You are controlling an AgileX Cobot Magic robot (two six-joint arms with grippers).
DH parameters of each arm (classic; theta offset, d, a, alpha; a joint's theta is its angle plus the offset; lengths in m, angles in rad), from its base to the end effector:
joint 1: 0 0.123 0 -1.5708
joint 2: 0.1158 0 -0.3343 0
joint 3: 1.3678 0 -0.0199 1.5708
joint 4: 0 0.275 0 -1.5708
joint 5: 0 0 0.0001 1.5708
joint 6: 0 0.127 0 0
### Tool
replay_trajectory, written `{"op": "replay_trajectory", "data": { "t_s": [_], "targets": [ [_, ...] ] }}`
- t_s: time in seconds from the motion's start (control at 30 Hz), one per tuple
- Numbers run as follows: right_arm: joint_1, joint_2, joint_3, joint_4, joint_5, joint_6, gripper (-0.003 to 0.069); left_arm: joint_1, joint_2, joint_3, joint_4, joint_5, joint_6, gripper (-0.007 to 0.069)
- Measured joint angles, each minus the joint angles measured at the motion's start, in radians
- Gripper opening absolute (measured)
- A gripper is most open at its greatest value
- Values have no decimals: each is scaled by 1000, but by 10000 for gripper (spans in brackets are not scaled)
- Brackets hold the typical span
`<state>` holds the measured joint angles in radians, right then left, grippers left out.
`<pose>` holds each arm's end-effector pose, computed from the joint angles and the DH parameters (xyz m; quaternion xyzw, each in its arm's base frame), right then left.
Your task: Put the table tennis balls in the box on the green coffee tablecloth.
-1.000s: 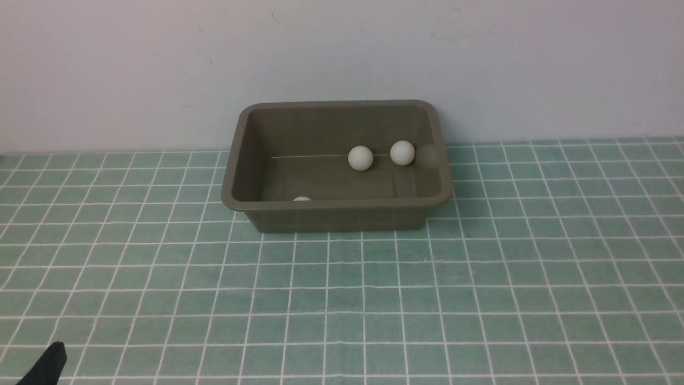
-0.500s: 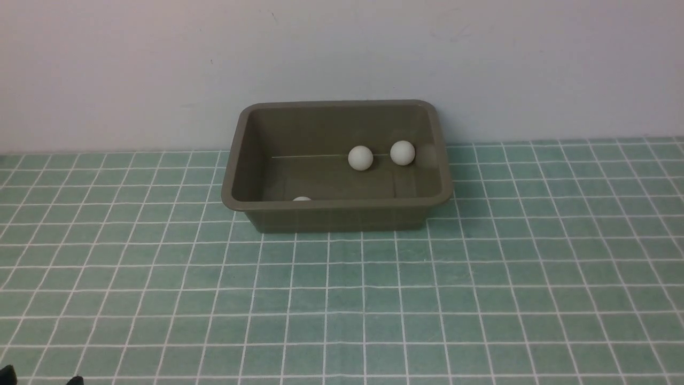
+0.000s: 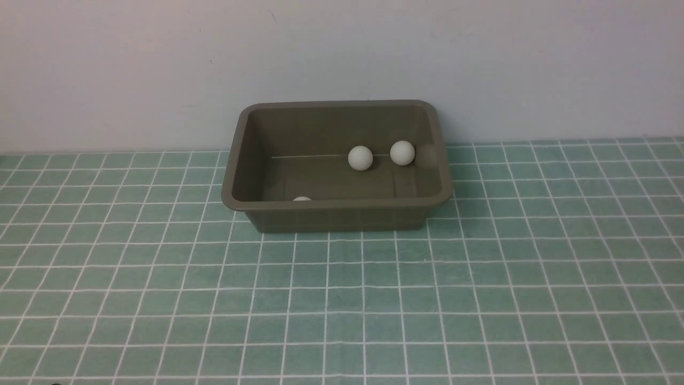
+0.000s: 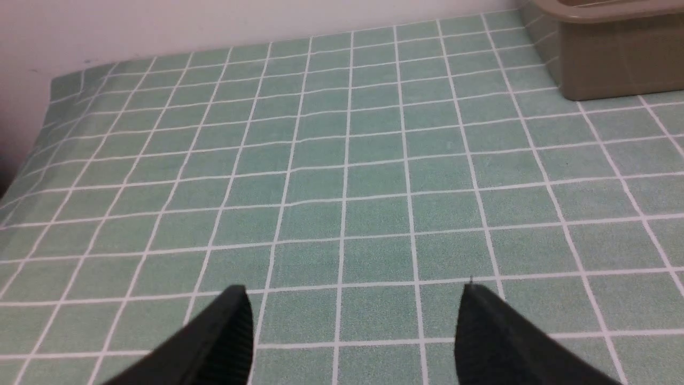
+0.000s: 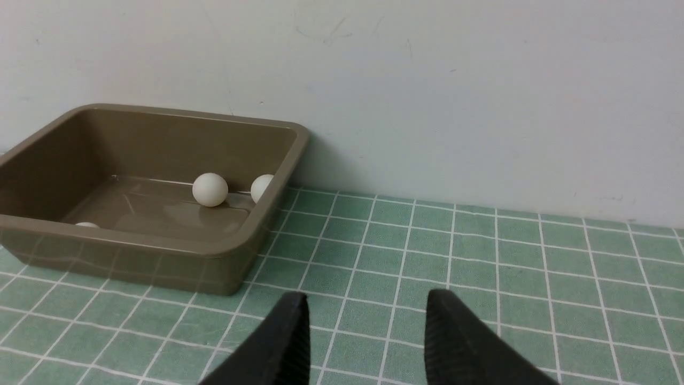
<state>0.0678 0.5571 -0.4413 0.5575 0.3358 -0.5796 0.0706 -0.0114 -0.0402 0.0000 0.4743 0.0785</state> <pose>0.1310 0.0311 0.3044 -0.0978 0.8023 0.0768 0.5838 0.0569 0.0040 0.1737 0.0032 0.8152 0.0431 0.5775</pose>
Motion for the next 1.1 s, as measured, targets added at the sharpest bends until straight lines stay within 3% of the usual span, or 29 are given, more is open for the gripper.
{"op": "replay_trajectory", "data": {
  "t_s": [1.1],
  "targets": [
    [0, 0, 0, 0, 102, 0, 283, 0, 0, 2, 15, 4, -47, 459]
  ]
}}
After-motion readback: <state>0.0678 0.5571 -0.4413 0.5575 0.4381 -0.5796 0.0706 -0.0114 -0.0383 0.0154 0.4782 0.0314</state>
